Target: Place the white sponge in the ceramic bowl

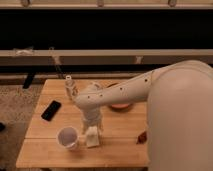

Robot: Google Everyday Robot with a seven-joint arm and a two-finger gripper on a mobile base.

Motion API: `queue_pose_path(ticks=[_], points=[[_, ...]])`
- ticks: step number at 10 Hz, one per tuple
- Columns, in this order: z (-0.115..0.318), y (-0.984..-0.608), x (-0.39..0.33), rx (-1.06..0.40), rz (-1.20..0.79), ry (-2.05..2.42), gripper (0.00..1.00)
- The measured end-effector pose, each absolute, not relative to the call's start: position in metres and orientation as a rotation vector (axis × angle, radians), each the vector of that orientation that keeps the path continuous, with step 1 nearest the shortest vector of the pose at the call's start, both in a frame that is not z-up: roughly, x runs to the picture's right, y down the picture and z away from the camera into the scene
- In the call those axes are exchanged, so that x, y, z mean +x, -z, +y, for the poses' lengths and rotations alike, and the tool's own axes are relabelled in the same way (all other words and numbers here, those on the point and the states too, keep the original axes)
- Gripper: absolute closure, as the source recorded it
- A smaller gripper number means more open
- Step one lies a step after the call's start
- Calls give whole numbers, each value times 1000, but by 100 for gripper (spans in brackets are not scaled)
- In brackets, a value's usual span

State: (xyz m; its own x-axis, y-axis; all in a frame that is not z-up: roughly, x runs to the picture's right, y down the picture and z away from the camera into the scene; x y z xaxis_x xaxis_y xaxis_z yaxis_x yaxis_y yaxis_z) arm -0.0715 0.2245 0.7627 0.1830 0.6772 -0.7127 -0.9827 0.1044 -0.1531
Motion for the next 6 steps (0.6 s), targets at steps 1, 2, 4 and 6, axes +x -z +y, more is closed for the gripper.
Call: queue_pose_path(ticks=[1,2,4,6], points=[[228,-770,-69,-704,555,-1321,35],[232,-776,-67,-715,574,-1317,35],[245,-789,-71,-739,605,-1302,35],[249,-796,-69,-752,624,-1309,35]])
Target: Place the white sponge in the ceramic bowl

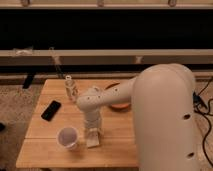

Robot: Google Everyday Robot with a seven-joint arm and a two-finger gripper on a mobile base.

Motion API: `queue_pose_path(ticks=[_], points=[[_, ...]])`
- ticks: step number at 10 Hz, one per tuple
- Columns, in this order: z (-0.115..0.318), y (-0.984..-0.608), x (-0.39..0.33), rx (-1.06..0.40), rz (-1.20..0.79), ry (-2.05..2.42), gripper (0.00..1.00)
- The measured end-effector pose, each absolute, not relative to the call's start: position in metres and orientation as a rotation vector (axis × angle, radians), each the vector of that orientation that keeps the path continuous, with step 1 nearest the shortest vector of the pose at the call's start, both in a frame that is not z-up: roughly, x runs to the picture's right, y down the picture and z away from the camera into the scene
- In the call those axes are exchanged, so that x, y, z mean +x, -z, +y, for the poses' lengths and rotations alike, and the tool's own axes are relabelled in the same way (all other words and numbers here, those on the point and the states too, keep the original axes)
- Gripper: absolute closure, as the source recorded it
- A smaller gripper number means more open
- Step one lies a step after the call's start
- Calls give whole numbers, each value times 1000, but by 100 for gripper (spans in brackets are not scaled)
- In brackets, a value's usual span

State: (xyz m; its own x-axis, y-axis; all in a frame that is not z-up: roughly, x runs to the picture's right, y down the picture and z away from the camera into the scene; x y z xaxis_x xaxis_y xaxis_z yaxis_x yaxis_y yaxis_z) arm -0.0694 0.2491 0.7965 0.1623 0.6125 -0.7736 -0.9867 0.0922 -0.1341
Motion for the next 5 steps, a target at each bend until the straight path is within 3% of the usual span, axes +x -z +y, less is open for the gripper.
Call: queue_pose_path(ticks=[2,5], points=[[251,-799,-71,-762,640,-1305,38],[241,-795,-68,-773,643,-1327,66]])
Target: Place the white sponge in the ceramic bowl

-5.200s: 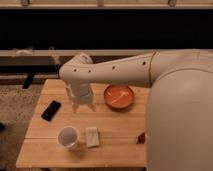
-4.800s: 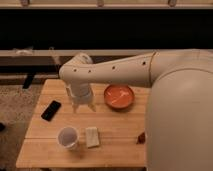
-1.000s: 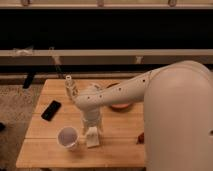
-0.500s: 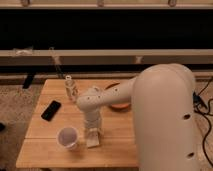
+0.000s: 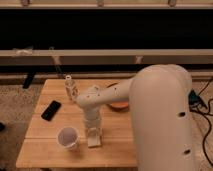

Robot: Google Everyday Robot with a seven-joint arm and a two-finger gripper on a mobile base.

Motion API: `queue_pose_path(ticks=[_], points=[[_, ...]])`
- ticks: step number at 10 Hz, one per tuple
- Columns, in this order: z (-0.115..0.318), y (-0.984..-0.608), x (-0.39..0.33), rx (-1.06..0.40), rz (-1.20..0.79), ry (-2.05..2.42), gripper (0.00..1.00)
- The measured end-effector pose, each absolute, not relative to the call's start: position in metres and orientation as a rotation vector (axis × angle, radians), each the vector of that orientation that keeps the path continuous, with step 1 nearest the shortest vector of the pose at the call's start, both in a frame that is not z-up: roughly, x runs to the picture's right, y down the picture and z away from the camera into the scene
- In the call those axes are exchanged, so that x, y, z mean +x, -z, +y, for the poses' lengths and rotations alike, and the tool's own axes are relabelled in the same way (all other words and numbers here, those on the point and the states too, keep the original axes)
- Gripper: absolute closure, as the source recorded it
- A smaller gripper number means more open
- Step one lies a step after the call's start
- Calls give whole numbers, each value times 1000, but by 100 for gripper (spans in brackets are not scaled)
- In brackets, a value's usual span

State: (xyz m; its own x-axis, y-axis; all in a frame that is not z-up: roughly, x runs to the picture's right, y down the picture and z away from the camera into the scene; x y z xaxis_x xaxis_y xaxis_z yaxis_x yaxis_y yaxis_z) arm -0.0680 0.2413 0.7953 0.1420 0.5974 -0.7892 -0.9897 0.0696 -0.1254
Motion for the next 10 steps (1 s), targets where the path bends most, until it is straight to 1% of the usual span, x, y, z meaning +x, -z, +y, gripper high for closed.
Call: queue_pose_path(ticks=[2,3,4,5,7,10], points=[[232,-789,-62,-789,638,-1344,89],[230,-788,-60,-792,638,-1348,97],[228,-785,-59,-790,638,-1351,100],[216,-779,-55,-781,630,-1359,100],[184,-764,-47,-766,599,-1364,100],[99,-756,-23,-720,535,-1367,100]])
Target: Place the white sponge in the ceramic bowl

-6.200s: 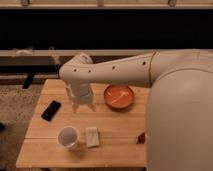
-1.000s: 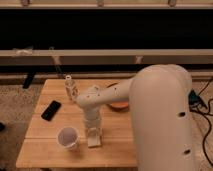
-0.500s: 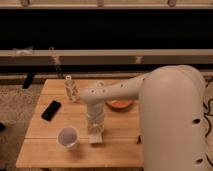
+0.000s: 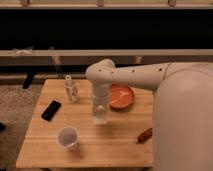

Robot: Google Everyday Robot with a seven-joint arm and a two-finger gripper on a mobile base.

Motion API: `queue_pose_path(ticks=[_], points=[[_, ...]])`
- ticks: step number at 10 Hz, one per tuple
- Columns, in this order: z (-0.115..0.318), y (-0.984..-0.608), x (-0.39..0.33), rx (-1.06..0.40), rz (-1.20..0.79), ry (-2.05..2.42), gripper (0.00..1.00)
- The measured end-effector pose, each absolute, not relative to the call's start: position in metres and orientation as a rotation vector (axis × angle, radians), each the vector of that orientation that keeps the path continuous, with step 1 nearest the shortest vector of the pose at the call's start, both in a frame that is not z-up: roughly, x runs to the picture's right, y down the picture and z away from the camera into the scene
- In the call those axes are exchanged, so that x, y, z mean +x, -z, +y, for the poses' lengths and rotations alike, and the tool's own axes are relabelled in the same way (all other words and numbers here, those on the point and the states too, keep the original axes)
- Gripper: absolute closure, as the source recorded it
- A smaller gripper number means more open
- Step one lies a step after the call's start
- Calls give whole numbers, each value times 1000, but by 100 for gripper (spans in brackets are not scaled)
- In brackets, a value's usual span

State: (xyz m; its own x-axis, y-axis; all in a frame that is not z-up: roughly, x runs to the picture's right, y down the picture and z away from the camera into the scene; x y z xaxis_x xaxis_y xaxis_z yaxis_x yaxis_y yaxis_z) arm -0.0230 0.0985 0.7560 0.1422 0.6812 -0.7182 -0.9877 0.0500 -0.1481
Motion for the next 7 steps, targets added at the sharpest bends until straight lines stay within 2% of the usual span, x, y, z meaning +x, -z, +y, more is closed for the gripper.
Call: queue_pose_path(ticks=[3,4,7], points=[[32,-786,2,-689,522,-1383,99],[20,-800,13,-680,527,-1390,95],[-12,-867,42,-650,547,-1409,65]])
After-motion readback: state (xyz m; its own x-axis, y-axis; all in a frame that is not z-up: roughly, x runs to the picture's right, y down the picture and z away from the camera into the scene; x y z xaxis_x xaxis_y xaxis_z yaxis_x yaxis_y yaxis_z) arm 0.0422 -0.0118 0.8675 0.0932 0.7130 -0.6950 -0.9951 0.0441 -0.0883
